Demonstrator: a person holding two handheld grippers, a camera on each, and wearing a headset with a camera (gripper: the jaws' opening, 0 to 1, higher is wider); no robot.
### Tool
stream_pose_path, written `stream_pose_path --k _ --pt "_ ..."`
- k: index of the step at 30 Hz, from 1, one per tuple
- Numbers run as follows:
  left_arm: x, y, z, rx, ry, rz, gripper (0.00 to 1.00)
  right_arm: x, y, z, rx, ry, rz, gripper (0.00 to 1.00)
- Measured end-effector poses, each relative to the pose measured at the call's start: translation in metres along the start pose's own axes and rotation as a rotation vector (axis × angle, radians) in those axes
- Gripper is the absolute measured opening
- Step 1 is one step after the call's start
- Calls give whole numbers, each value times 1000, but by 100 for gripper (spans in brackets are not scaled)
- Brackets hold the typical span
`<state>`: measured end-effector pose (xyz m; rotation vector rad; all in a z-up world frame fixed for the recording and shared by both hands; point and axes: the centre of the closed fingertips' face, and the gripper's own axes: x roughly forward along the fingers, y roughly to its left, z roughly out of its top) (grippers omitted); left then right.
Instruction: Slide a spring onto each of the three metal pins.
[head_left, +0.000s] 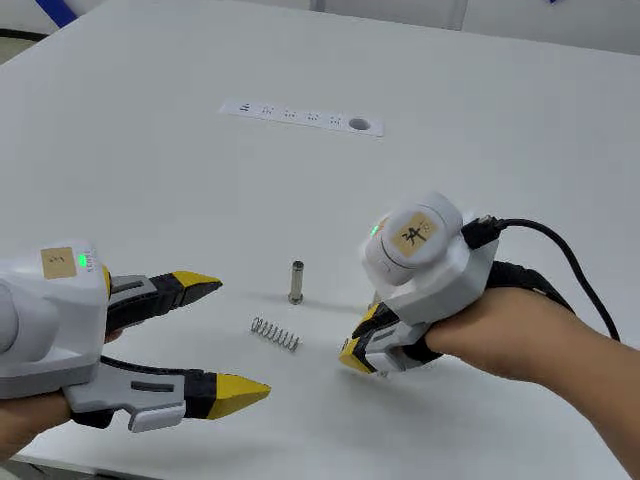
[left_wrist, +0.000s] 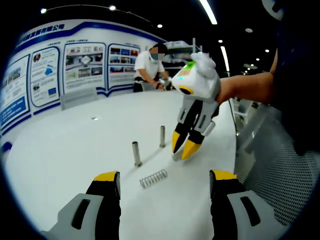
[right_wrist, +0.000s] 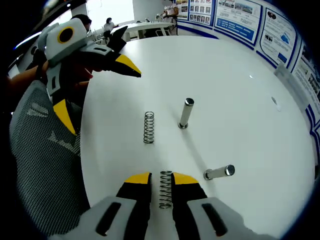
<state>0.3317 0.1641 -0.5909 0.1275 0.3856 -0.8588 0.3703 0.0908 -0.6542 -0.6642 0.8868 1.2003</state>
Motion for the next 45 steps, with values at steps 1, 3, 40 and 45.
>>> stream_pose_path --k 1,3,40,45 --pt "0 0 0 -1 1 1 74 1 0 0 -1 3 2 16" --pt "-1 0 -1 -2 3 2 74 3 -1 -1 -1 8 3 16" --pt "2 -2 2 1 -12 -6 74 -21 -14 2 11 -23 -64 12" --pt "2 -2 4 10 -13 -12 74 -30 -16 0 28 -41 -83 12"
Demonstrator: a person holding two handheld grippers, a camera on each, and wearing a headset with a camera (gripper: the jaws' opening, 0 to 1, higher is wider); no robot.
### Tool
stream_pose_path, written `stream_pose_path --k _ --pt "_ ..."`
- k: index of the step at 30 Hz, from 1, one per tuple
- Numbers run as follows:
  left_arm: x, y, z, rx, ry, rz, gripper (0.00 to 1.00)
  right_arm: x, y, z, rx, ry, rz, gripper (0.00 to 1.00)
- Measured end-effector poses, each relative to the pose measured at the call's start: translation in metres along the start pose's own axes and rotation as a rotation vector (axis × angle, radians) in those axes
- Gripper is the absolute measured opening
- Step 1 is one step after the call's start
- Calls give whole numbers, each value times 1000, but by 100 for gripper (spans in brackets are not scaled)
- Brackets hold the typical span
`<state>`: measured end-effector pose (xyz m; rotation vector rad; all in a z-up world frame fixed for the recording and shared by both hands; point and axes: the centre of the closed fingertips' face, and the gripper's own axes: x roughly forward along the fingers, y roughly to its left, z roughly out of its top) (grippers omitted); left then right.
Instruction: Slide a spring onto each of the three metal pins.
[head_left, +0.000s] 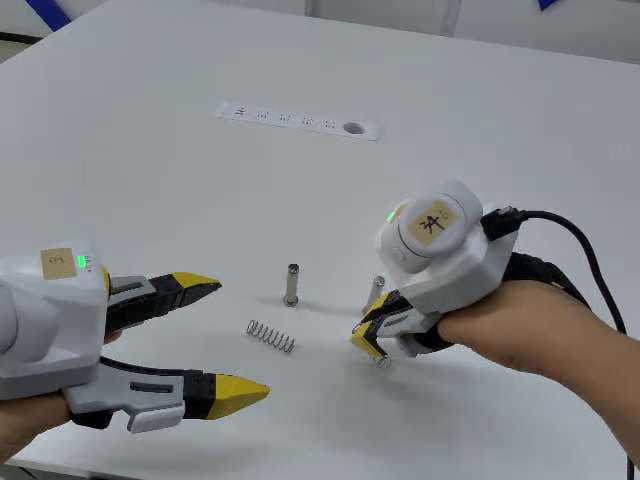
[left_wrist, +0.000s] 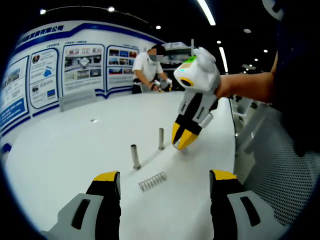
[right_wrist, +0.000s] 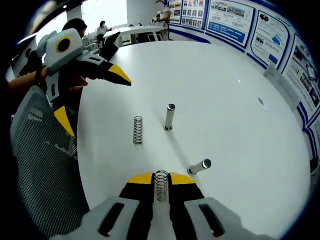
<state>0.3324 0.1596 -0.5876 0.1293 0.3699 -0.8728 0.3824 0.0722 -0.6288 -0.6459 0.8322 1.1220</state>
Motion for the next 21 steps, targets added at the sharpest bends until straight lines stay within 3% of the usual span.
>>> stream_pose_path --k 21 --pt "3 -1 5 19 15 -11 74 -18 -12 -4 65 -59 -42 11"
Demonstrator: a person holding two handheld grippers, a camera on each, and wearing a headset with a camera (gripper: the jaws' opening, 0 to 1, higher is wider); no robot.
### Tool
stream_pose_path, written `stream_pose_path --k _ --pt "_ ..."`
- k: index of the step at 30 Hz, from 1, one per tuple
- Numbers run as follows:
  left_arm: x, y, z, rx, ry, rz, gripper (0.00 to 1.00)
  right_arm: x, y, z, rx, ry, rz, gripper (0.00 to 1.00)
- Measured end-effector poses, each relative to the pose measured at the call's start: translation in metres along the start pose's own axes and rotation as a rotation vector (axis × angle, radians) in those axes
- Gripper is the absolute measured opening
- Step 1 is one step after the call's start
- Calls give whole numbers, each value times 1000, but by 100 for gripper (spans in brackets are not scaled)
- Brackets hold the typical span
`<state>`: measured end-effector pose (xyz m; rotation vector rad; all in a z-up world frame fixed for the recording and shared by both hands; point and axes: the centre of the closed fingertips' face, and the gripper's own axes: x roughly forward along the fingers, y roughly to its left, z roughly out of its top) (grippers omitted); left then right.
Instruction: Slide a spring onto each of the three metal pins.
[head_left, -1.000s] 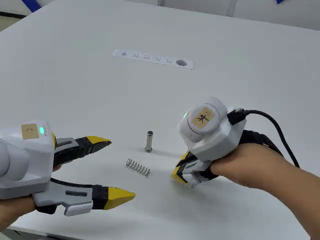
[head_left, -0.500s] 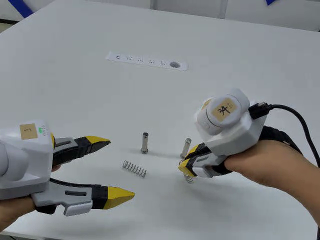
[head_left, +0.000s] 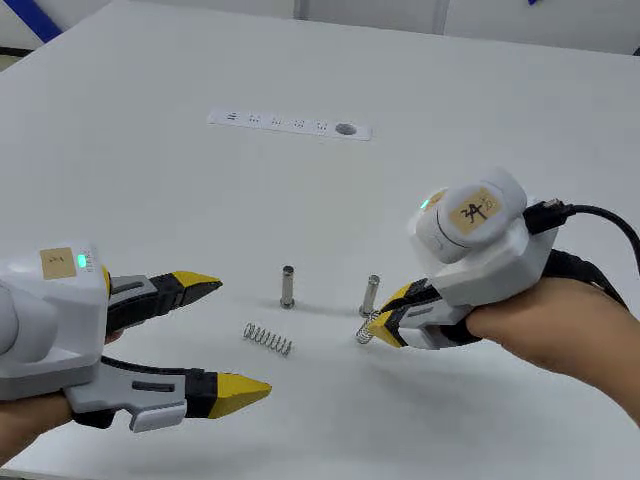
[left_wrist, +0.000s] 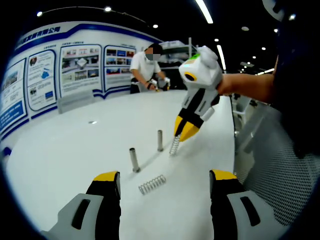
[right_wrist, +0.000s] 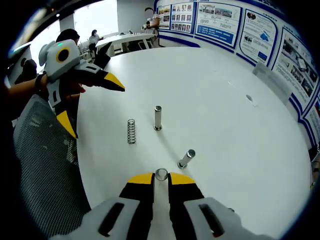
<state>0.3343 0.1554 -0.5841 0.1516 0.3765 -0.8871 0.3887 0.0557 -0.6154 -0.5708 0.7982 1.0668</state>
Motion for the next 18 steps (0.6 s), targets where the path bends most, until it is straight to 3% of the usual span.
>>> stream_pose_path --k 18 --pt "-1 1 1 0 7 6 74 -19 -5 -1 0 16 5 11"
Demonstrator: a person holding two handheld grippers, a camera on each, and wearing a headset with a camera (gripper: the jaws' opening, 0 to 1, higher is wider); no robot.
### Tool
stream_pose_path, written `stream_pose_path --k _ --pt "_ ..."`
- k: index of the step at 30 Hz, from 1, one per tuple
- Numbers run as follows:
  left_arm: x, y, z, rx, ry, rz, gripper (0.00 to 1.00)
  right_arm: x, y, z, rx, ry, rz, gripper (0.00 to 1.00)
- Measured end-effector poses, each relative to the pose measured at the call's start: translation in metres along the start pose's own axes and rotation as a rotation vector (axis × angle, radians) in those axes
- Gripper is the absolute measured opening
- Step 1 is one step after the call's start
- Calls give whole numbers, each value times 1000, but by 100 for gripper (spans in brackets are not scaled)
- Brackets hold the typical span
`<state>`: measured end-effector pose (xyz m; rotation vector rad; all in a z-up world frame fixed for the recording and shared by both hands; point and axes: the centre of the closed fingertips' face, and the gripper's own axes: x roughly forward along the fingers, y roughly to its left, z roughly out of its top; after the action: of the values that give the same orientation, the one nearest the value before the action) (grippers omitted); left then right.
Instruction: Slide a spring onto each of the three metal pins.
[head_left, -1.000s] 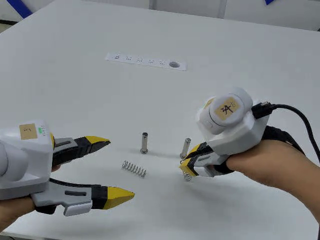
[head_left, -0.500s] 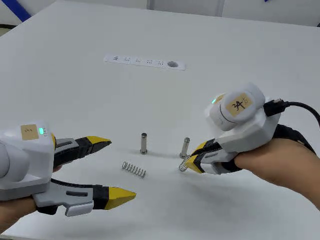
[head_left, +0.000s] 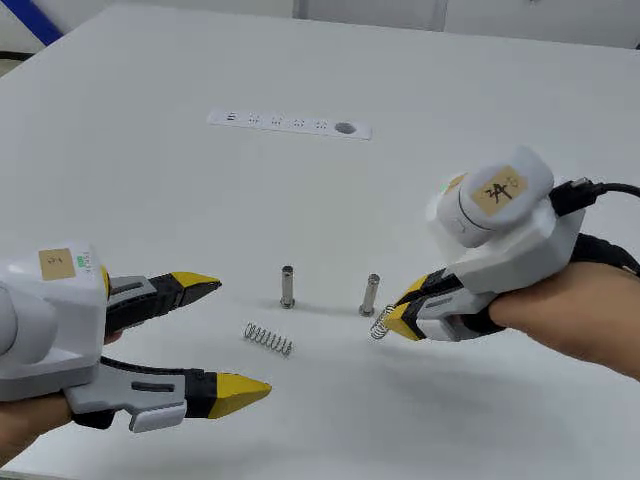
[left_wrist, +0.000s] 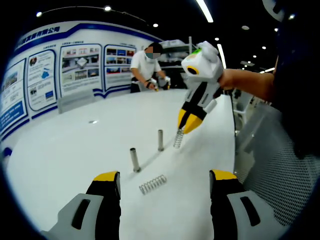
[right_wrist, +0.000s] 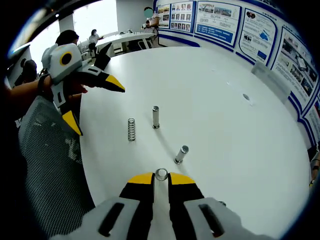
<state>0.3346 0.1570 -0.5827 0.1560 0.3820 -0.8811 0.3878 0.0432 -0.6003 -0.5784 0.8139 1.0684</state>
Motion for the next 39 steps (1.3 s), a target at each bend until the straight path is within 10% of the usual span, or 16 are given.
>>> stream_pose_path --k 20,39 --pt "-1 0 0 -7 -15 2 74 -32 -17 37 -66 -2 -19 11" --pt "-3 3 -4 -23 -26 17 74 -14 -29 46 -95 32 -21 11"
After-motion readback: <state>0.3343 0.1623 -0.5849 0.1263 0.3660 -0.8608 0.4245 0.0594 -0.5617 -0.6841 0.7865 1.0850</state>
